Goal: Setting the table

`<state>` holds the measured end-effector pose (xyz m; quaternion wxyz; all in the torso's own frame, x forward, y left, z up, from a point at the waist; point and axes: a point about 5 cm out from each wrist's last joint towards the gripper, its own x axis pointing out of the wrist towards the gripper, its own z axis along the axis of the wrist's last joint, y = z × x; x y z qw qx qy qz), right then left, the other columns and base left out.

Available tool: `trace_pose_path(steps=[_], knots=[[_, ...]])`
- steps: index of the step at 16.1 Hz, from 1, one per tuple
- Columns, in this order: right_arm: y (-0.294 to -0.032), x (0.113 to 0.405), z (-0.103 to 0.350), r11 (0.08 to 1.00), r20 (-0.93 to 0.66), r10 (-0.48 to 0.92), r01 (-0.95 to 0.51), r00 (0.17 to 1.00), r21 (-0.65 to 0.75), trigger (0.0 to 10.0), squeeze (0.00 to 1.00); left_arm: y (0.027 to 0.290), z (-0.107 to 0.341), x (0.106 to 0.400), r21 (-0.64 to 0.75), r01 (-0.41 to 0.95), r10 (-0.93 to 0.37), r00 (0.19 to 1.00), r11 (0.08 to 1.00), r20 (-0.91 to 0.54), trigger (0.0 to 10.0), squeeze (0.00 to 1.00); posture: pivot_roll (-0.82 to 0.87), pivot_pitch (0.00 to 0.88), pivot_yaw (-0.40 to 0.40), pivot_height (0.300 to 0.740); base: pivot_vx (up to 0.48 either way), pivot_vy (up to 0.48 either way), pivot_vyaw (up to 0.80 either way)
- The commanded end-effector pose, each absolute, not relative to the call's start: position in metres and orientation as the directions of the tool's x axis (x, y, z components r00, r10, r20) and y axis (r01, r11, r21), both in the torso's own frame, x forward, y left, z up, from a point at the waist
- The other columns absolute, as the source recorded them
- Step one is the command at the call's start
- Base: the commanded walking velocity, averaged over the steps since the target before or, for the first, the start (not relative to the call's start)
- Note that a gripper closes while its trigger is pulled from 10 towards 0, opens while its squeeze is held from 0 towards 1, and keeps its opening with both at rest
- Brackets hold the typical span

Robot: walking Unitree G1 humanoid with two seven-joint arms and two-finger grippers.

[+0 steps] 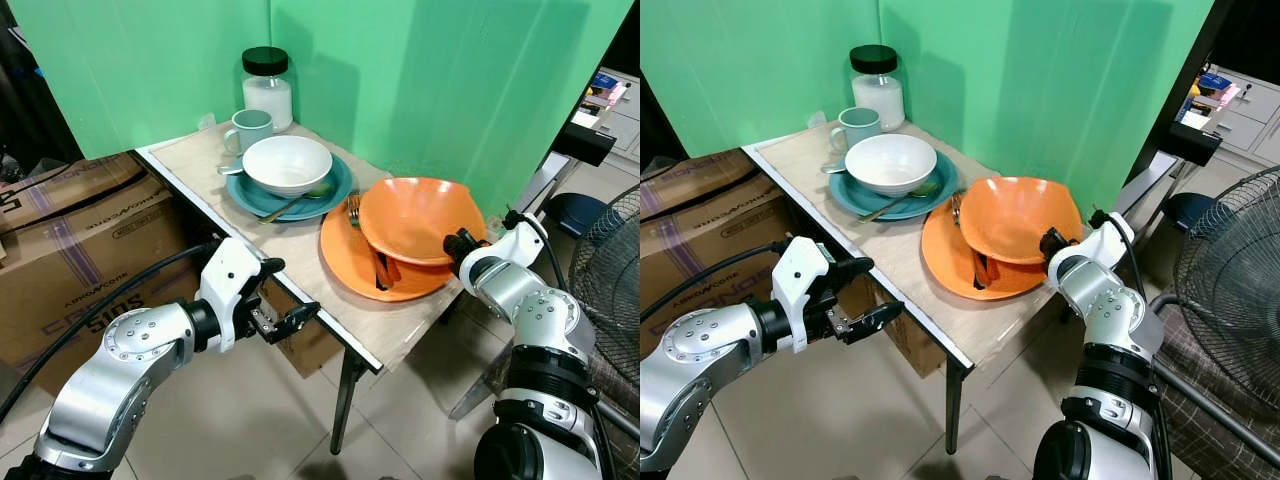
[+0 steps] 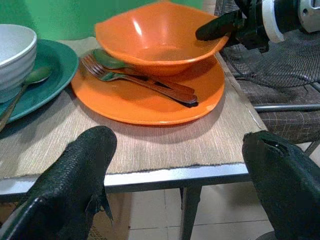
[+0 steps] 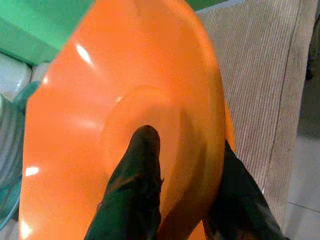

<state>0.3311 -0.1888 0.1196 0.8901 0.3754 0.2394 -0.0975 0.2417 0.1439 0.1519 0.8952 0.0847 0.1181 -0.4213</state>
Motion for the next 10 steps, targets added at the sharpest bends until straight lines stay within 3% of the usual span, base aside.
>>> trace_pose_path(steps=[1, 6, 10], knots=[[-0.184, 0.334, 0.121, 0.698, -0.5, 0.019, 0.347, 0.866, 0.627, 0.0, 0.0, 0.142, 0.153, 0.24, 0.061, 0.786, -0.743, 0.604, 0.616, -0.287, 10.0, 0.0, 0.05, 0.0, -0.047, 0.74, 0.0, 0.0, 0.0], [-0.183, 0.336, 0.128, 0.699, -0.477, 0.026, 0.325, 0.879, 0.637, 0.0, 0.0, 0.142, 0.153, 0.24, 0.072, 0.784, -0.739, 0.607, 0.616, -0.293, 10.0, 0.0, 0.05, 0.0, -0.048, 0.74, 0.0, 0.0, 0.0], [-0.187, 0.34, 0.168, 0.663, -0.31, 0.023, 0.217, 0.951, 0.716, 0.0, 0.0, 0.146, 0.154, 0.243, 0.097, 0.768, -0.719, 0.631, 0.633, -0.291, 10.0, 0.0, 0.06, 0.0, -0.048, 0.74, 0.0, 0.0, 0.0]])
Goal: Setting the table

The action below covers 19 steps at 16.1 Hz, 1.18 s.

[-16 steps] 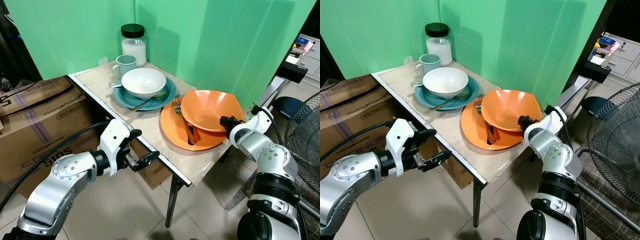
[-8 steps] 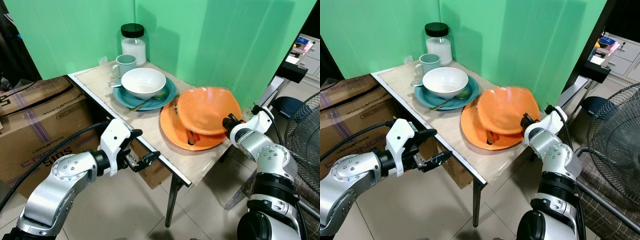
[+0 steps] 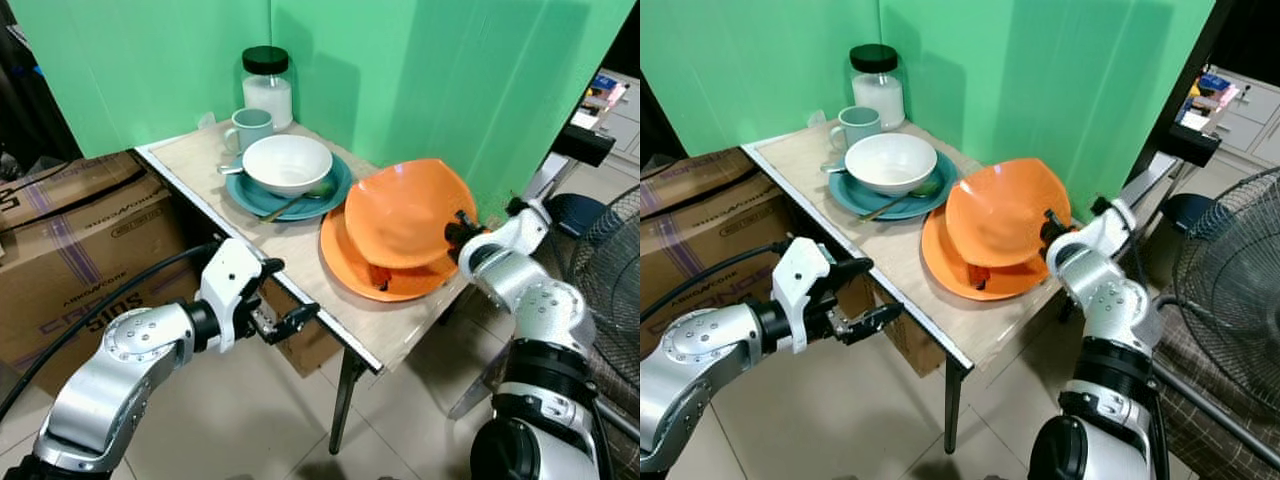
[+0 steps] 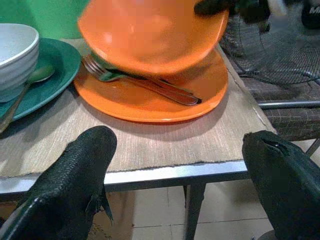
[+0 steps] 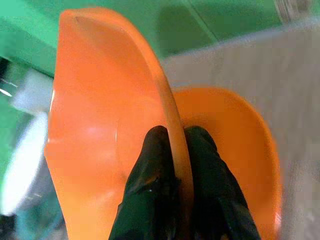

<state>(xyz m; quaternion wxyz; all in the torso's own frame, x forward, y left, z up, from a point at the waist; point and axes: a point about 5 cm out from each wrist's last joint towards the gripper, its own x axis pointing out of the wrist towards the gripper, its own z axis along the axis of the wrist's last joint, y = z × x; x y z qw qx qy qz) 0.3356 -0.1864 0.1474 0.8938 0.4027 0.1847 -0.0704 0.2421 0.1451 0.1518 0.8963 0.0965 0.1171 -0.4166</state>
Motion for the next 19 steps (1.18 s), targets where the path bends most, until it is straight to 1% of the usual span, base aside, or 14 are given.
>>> trace_pose_path(steps=[1, 2, 3, 4, 5, 6, 8, 9, 11, 13, 15, 16, 18, 19], knots=[[-0.188, 0.338, 0.175, 0.657, -0.277, 0.03, 0.19, 0.96, 0.729, 0.0, 0.0, 0.146, 0.154, 0.243, 0.099, 0.766, -0.717, 0.633, 0.635, -0.292, 10.0, 0.0, 0.06, 0.0, -0.047, 0.74, 0.0, 0.0, 0.0], [-0.19, 0.331, 0.192, 0.66, -0.196, 0.042, 0.121, 0.98, 0.742, 0.0, 0.0, 0.148, 0.155, 0.244, 0.106, 0.759, -0.71, 0.641, 0.642, -0.291, 10.0, 0.0, 0.06, 0.0, -0.046, 0.74, 0.0, 0.0, 0.0], [-0.191, 0.329, 0.195, 0.663, -0.183, 0.044, 0.108, 0.982, 0.741, 0.0, 0.0, 0.148, 0.155, 0.244, 0.108, 0.758, -0.709, 0.642, 0.643, -0.291, 10.0, 0.0, 0.06, 0.0, -0.046, 0.74, 0.0, 0.0, 0.0], [-0.192, 0.322, 0.206, 0.696, -0.119, 0.045, 0.054, 0.992, 0.716, 0.0, 0.0, 0.15, 0.156, 0.245, 0.12, 0.749, -0.699, 0.655, 0.652, -0.287, 10.0, 0.0, 0.06, 0.0, -0.044, 0.74, 0.0, 0.0, 0.0], [-0.192, 0.316, 0.216, 0.744, -0.055, 0.043, 0.005, 0.998, 0.668, 2.0, 0.0, 0.151, 0.158, 0.246, 0.133, 0.738, -0.689, 0.668, 0.662, -0.281, 10.0, 0.0, 0.06, 0.0, -0.043, 0.74, 0.0, 0.0, 0.0], [-0.192, 0.306, 0.223, 0.794, -0.024, 0.03, -0.009, 0.999, 0.608, 10.0, 0.0, 0.153, 0.161, 0.247, 0.156, 0.718, -0.67, 0.692, 0.679, -0.267, 10.0, 0.0, 0.05, 0.0, -0.038, 0.74, 0.0, 0.0, 0.0], [-0.188, 0.286, 0.232, 0.854, 0.052, 0.071, -0.088, 0.996, 0.512, 10.0, 0.0, 0.155, 0.17, 0.25, 0.21, 0.652, -0.617, 0.758, 0.728, -0.211, 10.0, 0.0, 0.04, 0.0, -0.027, 0.74, 0.0, 0.0, 0.0], [-0.187, 0.27, 0.233, 0.909, 0.099, 0.044, -0.081, 0.994, 0.409, 10.0, 0.0, 0.154, 0.175, 0.252, 0.223, 0.576, -0.552, 0.817, 0.787, -0.165, 10.0, 0.0, 0.03, 0.0, -0.025, 0.74, 0.0, 0.0, 0.0], [-0.189, 0.247, 0.226, 0.933, 0.117, -0.027, -0.017, 0.993, 0.359, 10.0, 0.0, 0.151, 0.18, 0.255, 0.218, 0.463, -0.459, 0.885, 0.859, -0.071, 10.0, 0.0, 0.02, 0.0, -0.027, 0.74, 0.0, 0.0, -0.77], [-0.193, 0.243, 0.222, 0.944, 0.105, -0.085, 0.047, 0.991, 0.328, 10.0, 0.0, 0.151, 0.181, 0.262, 0.252, 0.394, -0.397, 0.917, 0.884, -0.042, 10.0, 0.0, 0.01, 0.0, -0.019, 0.74, 0.0, 0.0, -0.77], [-0.192, 0.242, 0.217, 0.957, 0.104, -0.081, 0.049, 0.991, 0.285, 10.0, 0.0, 0.152, 0.183, 0.266, 0.272, 0.318, -0.328, 0.945, 0.908, -0.008, 10.0, 0.0, 0.0, 0.0, -0.013, 0.74, 0.0, 0.0, -0.77], [-0.191, 0.242, 0.216, 0.963, 0.104, -0.07, 0.04, 0.992, 0.267, 10.0, 0.0, 0.153, 0.184, 0.266, 0.273, 0.278, -0.298, 0.954, 0.921, 0.032, 10.0, 0.09, 0.01, 0.0, -0.018, 0.74, 0.0, 0.0, -0.78], [-0.189, 0.241, 0.21, 0.965, 0.087, -0.069, 0.045, 0.994, 0.257, 10.0, 0.0, 0.161, 0.19, 0.268, 0.258, 0.129, -0.167, 0.977, 0.957, 0.129, 10.0, 0.29, 0.02, 0.0, -0.028, 0.74, 0.0, 0.0, -0.8], [-0.186, 0.241, 0.207, 0.965, 0.075, -0.063, 0.042, 0.995, 0.258, 10.0, 0.0, 0.164, 0.189, 0.269, 0.264, 0.103, -0.143, 0.98, 0.959, 0.137, 10.0, 0.31, 0.02, 0.0, -0.026, 0.74, 0.0, 0.0, -0.8]])
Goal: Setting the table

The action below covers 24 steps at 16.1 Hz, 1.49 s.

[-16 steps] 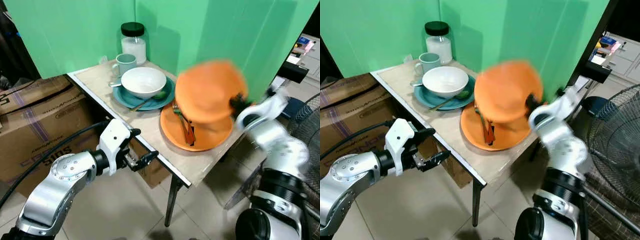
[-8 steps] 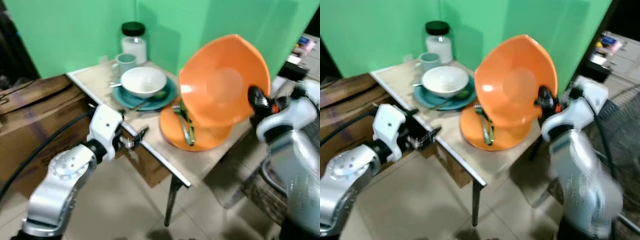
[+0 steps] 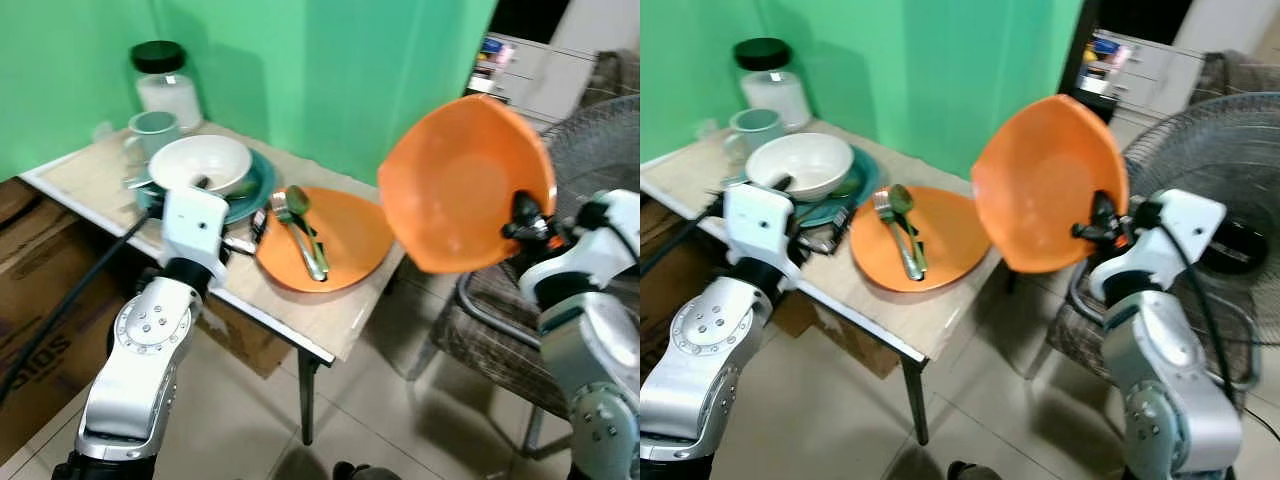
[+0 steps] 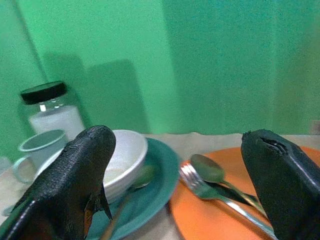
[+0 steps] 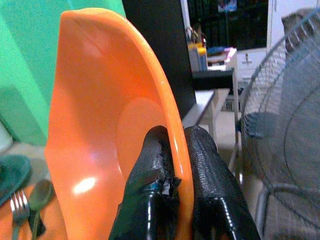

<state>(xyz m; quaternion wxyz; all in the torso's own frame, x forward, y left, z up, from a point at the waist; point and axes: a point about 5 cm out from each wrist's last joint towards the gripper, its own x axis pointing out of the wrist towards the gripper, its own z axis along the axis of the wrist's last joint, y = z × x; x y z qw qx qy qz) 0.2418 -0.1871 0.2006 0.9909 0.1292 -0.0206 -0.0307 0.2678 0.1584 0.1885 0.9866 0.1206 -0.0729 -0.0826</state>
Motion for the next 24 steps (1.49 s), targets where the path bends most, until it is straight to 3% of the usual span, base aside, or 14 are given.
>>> trace_pose_path(steps=[1, 2, 3, 9, 14, 20, 24], knots=[[-0.184, 0.241, 0.205, 0.962, 0.071, -0.055, 0.034, 0.996, 0.27, 10.0, 0.0, 0.166, 0.188, 0.27, 0.266, 0.09, -0.127, 0.984, 0.96, 0.125, 10.0, 0.27, 0.02, 0.0, -0.024, 0.74, 0.0, 0.0, -0.8], [-0.182, 0.241, 0.204, 0.958, 0.071, -0.053, 0.031, 0.996, 0.286, 10.0, 0.0, 0.169, 0.187, 0.27, 0.291, 0.059, -0.094, 0.99, 0.955, 0.107, 10.0, 0.26, 0.02, 0.0, -0.022, 0.74, 0.0, 0.0, -0.8], [-0.181, 0.24, 0.204, 0.957, 0.079, -0.054, 0.029, 0.995, 0.288, 10.0, 0.0, 0.168, 0.184, 0.272, 0.27, 0.129, -0.15, 0.987, 0.954, 0.061, 10.0, 0.0, 0.02, 0.0, -0.022, 0.74, 0.0, 0.0, -0.8], [-0.179, 0.241, 0.2, 0.969, 0.081, -0.066, 0.045, 0.995, 0.241, 10.0, 0.0, 0.161, 0.18, 0.268, 0.259, 0.172, -0.192, 0.98, 0.95, 0.052, 10.0, 0.0, 0.02, 0.0, -0.015, 0.74, 0.0, 0.0, -0.79], [-0.18, 0.237, 0.195, 0.974, 0.062, -0.074, 0.058, 0.995, 0.218, 10.0, 0.0, 0.156, 0.186, 0.276, 0.238, 0.154, -0.19, 0.972, 0.959, 0.137, 10.0, 0.0, -0.02, 0.0, 0.026, 0.74, 0.0, 0.0, -0.79], [-0.183, 0.24, 0.197, 0.978, 0.064, -0.078, 0.064, 0.995, 0.2, 10.0, 0.0, 0.164, 0.182, 0.277, 0.262, 0.108, -0.141, 0.983, 0.959, 0.113, 10.0, 0.0, -0.02, 0.0, -0.006, 0.74, 0.0, 0.0, -0.8], [-0.182, 0.24, 0.195, 0.98, 0.056, -0.078, 0.066, 0.995, 0.188, 10.0, 0.0, 0.163, 0.182, 0.276, 0.237, 0.191, -0.214, 0.974, 0.952, 0.073, 10.0, 0.0, 0.0, 0.0, -0.025, 0.74, 0.0, 0.0, -0.8]])
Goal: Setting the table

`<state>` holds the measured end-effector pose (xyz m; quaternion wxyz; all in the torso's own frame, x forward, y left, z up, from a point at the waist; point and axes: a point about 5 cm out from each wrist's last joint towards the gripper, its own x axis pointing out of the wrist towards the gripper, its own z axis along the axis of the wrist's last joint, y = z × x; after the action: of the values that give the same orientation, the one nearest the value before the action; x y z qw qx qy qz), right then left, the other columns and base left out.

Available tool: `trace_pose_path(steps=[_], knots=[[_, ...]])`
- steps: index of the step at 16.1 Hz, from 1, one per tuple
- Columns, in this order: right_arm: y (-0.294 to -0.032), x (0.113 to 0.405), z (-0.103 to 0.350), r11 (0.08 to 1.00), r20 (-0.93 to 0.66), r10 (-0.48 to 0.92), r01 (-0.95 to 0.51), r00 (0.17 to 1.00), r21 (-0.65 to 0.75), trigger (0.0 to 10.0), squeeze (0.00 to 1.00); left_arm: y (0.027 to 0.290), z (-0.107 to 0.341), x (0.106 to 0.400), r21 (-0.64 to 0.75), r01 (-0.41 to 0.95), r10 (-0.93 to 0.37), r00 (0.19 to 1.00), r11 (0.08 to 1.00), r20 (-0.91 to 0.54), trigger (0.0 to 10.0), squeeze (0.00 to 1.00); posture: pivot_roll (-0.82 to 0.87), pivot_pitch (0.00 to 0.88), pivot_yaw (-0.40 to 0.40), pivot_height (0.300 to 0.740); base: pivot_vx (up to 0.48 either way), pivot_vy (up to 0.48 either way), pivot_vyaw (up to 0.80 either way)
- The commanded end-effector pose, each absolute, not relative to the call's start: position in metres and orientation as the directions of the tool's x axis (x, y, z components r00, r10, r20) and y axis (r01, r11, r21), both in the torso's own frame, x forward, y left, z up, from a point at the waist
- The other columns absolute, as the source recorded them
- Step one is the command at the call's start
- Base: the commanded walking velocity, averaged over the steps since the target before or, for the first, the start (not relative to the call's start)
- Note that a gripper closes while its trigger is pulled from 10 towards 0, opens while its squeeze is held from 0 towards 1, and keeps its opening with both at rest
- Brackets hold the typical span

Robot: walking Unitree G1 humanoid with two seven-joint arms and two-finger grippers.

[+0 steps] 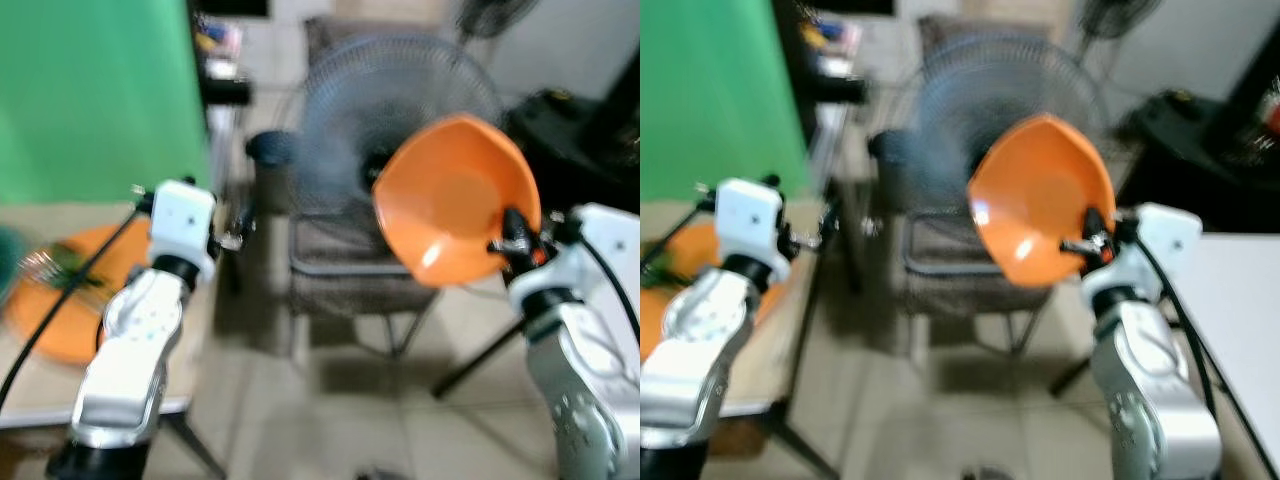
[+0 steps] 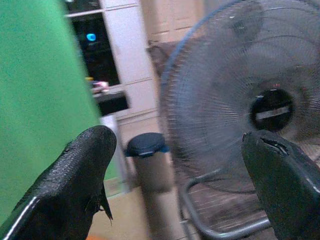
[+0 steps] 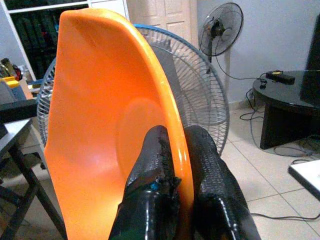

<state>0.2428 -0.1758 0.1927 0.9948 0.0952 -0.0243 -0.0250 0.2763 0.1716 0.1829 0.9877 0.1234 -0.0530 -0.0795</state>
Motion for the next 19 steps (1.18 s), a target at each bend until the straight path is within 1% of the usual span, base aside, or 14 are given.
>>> trace_pose_path(steps=[1, 2, 3, 6, 9, 11, 13, 16, 17, 19], knots=[[-0.183, 0.244, 0.194, 0.982, 0.074, -0.13, 0.118, 0.989, 0.147, 10.0, 0.0, 0.165, 0.179, 0.278, 0.204, 0.15, -0.168, 0.983, 0.967, 0.074, 10.0, 0.0, 0.0, 0.0, -0.026, 0.74, 0.0, 0.0, -0.8], [-0.184, 0.245, 0.193, 0.983, 0.066, -0.13, 0.12, 0.989, 0.136, 10.0, 0.0, 0.164, 0.178, 0.278, 0.191, 0.124, -0.141, 0.987, 0.974, 0.075, 10.0, 0.0, 0.01, 0.0, -0.031, 0.74, 0.0, 0.0, -0.8], [-0.183, 0.245, 0.193, 0.983, 0.057, -0.11, 0.1, 0.992, 0.155, 10.0, 0.0, 0.162, 0.177, 0.277, 0.19, 0.135, -0.148, 0.987, 0.972, 0.06, 10.0, 0.0, 0.02, 0.0, -0.043, 0.74, 0.0, 0.0, -0.8], [-0.179, 0.246, 0.19, 0.985, 0.046, -0.086, 0.078, 0.995, 0.153, 10.0, 0.0, 0.165, 0.171, 0.275, 0.176, 0.125, -0.135, 0.99, 0.976, 0.044, 10.0, 0.0, 0.01, 0.0, -0.041, 0.74, 0.0, 0.0, -0.8], [-0.178, 0.243, 0.192, 0.986, 0.051, -0.074, 0.066, 0.996, 0.151, 10.0, 0.0, 0.154, 0.166, 0.27, 0.175, 0.202, -0.207, 0.978, 0.963, 0.008, 10.0, 0.0, -0.01, 0.0, -0.04, 0.74, 0.0, 0.0, -0.8], [-0.179, 0.241, 0.194, 0.985, 0.055, -0.078, 0.069, 0.995, 0.157, 10.0, 0.0, 0.151, 0.169, 0.277, 0.151, 0.174, -0.178, 0.984, 0.973, 0.013, 10.0, 0.0, -0.02, 0.0, -0.03, 0.74, 0.0, 0.0, -0.8], [-0.18, 0.239, 0.193, 0.986, 0.053, -0.078, 0.07, 0.996, 0.148, 10.0, 0.0, 0.147, 0.17, 0.276, 0.164, 0.199, -0.205, 0.979, 0.966, 0.017, 10.0, 0.0, -0.01, 0.0, -0.035, 0.74, 0.0, 0.0, -0.8], [-0.178, 0.245, 0.188, 0.988, 0.041, -0.078, 0.072, 0.996, 0.133, 10.0, 0.0, 0.15, 0.167, 0.277, 0.175, 0.178, -0.183, 0.983, 0.968, 0.017, 10.0, 0.0, 0.0, 0.0, -0.047, 0.74, 0.0, 0.0, -0.8], [-0.177, 0.247, 0.194, 0.989, 0.058, -0.069, 0.061, 0.996, 0.138, 10.0, 0.0, 0.147, 0.173, 0.277, 0.158, 0.198, -0.205, 0.978, 0.968, 0.03, 10.0, 0.0, 0.0, 0.0, -0.05, 0.74, 0.0, 0.0, -0.8], [-0.177, 0.248, 0.194, 0.989, 0.056, -0.077, 0.069, 0.995, 0.133, 10.0, 0.0, 0.147, 0.17, 0.276, 0.184, 0.209, -0.214, 0.977, 0.961, 0.01, 10.0, 0.0, 0.0, 0.0, -0.05, 0.74, 0.0, 0.0, -0.8]])
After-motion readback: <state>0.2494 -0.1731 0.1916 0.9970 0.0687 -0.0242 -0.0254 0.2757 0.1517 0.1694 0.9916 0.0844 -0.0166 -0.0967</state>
